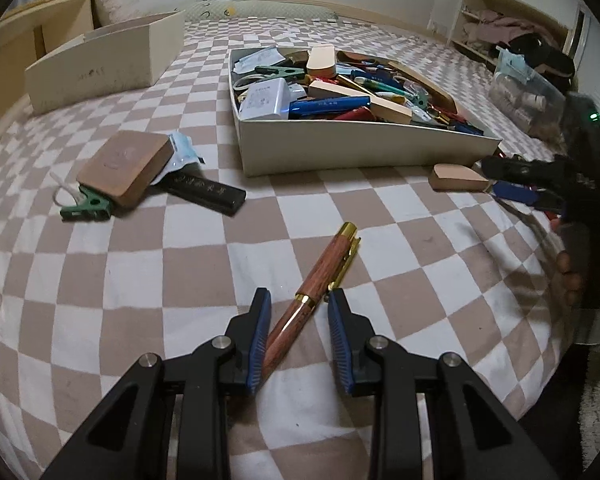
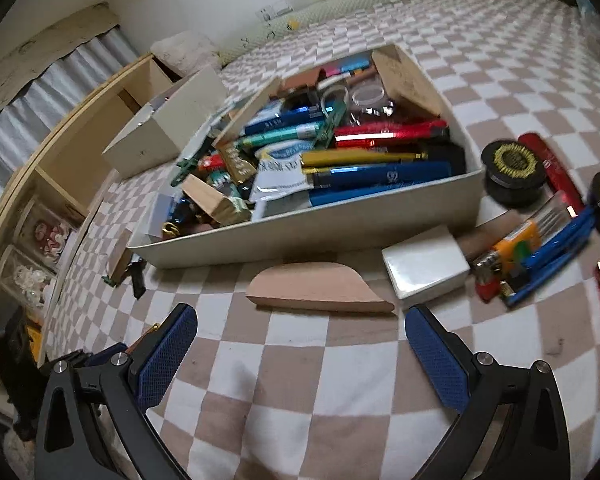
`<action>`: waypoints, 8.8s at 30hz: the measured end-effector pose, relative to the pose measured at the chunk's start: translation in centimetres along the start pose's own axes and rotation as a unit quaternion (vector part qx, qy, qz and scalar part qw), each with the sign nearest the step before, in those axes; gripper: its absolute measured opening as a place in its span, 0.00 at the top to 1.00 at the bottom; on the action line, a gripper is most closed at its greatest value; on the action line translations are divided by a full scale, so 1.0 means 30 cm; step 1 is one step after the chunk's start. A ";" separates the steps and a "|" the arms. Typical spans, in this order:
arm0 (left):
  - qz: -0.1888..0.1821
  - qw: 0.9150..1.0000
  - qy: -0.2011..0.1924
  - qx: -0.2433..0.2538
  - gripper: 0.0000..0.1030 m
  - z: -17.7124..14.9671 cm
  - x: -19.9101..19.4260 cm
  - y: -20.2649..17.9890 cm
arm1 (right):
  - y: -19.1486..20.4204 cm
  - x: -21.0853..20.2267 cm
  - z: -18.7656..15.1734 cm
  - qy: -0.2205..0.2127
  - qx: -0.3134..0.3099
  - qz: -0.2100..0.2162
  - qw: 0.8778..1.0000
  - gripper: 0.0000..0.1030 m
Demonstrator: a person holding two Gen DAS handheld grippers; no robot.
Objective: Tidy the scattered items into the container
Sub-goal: 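Close the left tool on the brown fountain pen while the right tool grips the curved pale wooden piece, then carry the fountain pen with the left tool while the right tool carries the curved wood over the tray, then lower the pen and curved wood into the tray and open both tools, then lift both tools up out of the tray and back away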
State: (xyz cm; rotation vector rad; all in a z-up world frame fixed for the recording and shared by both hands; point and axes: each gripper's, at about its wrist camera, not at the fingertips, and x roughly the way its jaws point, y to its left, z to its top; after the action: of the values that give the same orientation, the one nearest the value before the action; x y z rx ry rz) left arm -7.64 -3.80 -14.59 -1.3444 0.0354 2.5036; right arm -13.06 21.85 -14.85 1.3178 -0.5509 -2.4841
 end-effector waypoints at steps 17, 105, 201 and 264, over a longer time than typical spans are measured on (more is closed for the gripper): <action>-0.020 1.000 -0.004 -0.015 0.71 -0.001 0.007 0.017 | 0.106 0.089 0.008 -0.003 0.023 -0.130 0.991 0.00; -0.051 0.995 -0.085 -0.028 0.89 0.469 -0.099 -0.079 | 0.136 -0.207 0.061 -0.021 -0.060 -0.079 0.995 0.09; 0.008 0.998 -0.056 -0.041 0.08 0.561 0.076 -0.037 | -0.022 -0.060 0.302 -0.041 -0.054 -0.135 0.989 0.00; 0.051 0.990 -0.131 -0.031 0.00 0.284 -0.391 -0.151 | 0.162 -0.508 0.048 -0.112 -0.102 -0.122 0.981 0.00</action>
State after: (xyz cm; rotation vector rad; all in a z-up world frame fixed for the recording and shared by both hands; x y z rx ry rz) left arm -7.24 -1.02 0.33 -1.0480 -0.0303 2.7681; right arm -5.62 24.05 -0.78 1.0927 -0.1790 -2.8222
